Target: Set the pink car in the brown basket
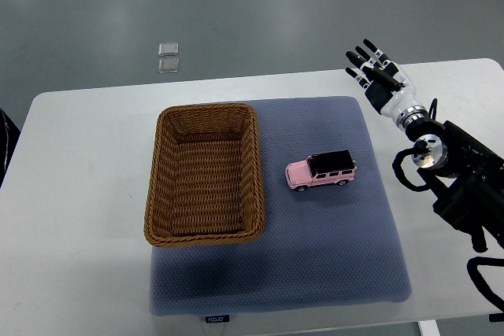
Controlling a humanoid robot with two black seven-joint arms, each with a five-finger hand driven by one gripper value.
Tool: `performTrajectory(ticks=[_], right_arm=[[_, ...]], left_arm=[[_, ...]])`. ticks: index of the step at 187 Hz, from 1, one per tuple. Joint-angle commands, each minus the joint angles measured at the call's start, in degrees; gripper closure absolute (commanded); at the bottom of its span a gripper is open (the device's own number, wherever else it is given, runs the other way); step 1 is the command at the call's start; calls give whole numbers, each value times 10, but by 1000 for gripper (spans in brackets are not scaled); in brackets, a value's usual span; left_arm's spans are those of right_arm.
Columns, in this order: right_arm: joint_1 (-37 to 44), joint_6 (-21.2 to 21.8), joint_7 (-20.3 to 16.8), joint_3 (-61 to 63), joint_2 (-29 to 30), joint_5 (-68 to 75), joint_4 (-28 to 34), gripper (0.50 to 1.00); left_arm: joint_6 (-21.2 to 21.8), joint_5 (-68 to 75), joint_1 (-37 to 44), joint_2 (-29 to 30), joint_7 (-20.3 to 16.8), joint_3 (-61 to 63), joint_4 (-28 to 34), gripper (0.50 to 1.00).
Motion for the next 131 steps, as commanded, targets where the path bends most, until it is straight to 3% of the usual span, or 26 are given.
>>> performTrajectory(ticks=[1,131], right_arm=[[1,0,0,1,0,1,-1,591],[2,-1,1,10,-4,8,-1,591]], left_arm=[[0,0,0,0,1,-1,0,500],[-3,0,-1,0,5,-1,0,500]])
